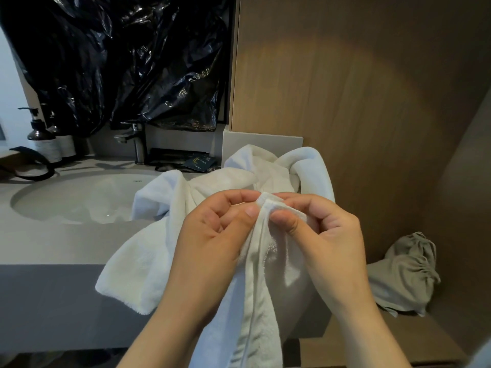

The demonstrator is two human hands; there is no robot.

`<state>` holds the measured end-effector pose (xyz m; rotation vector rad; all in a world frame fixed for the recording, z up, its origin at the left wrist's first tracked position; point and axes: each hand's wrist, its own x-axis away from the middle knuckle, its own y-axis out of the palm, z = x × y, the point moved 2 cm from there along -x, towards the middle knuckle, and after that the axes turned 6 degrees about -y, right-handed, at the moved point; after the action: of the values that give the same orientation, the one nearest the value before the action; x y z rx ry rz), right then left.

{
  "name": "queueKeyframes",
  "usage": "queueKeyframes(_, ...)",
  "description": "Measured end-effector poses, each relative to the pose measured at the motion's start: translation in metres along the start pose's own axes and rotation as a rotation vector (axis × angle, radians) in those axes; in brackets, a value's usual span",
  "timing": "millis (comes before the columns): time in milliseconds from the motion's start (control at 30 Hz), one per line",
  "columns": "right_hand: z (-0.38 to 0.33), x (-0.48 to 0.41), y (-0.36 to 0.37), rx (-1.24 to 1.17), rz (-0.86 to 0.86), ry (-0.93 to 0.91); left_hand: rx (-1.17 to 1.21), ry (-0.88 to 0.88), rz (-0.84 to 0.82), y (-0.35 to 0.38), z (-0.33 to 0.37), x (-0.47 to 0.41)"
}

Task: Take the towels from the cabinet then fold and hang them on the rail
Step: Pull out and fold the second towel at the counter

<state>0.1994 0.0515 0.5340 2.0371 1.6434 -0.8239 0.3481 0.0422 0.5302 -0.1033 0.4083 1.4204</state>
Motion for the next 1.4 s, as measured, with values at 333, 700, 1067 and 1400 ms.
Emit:
queueKeyframes(333,-0.006,0.001,-0.005,0.038,0.084,-0.067,-0.056,0.067,-0.047,-0.005,-0.006,0.012)
queueKeyframes(700,-0.002,-0.015,-0.008,0.190,-0.059,-0.108,-0.249,0.179,0.029,-0.006,-0.006,0.002)
queueKeyframes(1067,0.016,-0.017,-0.074,0.506,-0.349,0.058,-0.237,0.142,0.125,-0.033,0.009,-0.026)
queueKeyframes(1400,-0.032,-0.057,-0.060,0.398,-0.079,-0.335,-0.428,0.272,0.215,-0.051,0.031,-0.058)
